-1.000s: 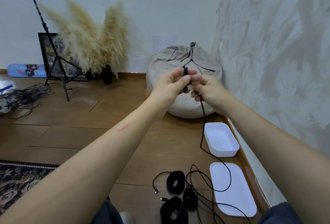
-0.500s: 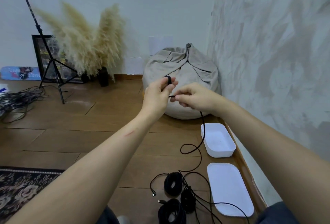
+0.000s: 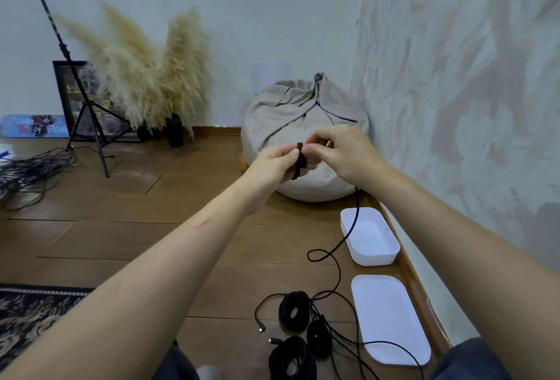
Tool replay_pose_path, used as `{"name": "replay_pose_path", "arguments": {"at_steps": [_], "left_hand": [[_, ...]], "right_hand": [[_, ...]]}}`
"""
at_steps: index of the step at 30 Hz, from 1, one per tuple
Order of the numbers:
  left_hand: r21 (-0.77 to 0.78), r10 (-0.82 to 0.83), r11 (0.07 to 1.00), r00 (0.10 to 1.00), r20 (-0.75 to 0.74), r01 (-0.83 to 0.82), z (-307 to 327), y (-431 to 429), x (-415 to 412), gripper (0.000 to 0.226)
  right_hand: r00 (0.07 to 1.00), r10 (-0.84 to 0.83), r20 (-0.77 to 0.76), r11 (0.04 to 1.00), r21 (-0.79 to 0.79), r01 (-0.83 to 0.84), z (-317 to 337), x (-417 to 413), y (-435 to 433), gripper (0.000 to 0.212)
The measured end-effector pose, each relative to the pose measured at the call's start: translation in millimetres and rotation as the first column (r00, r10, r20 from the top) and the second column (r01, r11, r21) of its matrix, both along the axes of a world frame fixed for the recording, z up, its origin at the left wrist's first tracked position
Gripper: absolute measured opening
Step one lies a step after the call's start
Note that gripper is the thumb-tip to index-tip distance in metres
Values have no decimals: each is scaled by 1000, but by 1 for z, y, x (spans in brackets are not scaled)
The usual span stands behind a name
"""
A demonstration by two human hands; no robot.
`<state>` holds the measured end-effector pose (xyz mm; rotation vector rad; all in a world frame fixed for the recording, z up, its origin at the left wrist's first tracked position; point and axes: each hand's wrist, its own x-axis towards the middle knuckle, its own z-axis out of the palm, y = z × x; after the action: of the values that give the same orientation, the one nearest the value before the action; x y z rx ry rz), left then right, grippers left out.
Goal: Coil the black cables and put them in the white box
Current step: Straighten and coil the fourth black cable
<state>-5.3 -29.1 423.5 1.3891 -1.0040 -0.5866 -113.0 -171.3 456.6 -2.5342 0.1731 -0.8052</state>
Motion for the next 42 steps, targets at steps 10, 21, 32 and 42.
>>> {"name": "replay_pose_path", "arguments": {"at_steps": [10, 21, 32, 42], "left_hand": [[47, 10, 999, 994, 113, -16, -1, -1, -6, 28], [48, 4, 999, 992, 124, -10, 3, 0, -8, 26], [99, -82, 993, 992, 95, 72, 7, 2, -8, 25], [-222, -152, 970, 958, -242, 97, 26, 1, -14, 29]], "right_hand": [[1000, -27, 5, 999, 28, 26, -2, 2, -14, 5], [999, 7, 50, 1000, -21, -6, 3, 2, -13, 14], [998, -10, 64, 996, 90, 4, -4, 4, -19, 12], [987, 160, -33, 821, 559, -115, -25, 3, -3, 21]]}}
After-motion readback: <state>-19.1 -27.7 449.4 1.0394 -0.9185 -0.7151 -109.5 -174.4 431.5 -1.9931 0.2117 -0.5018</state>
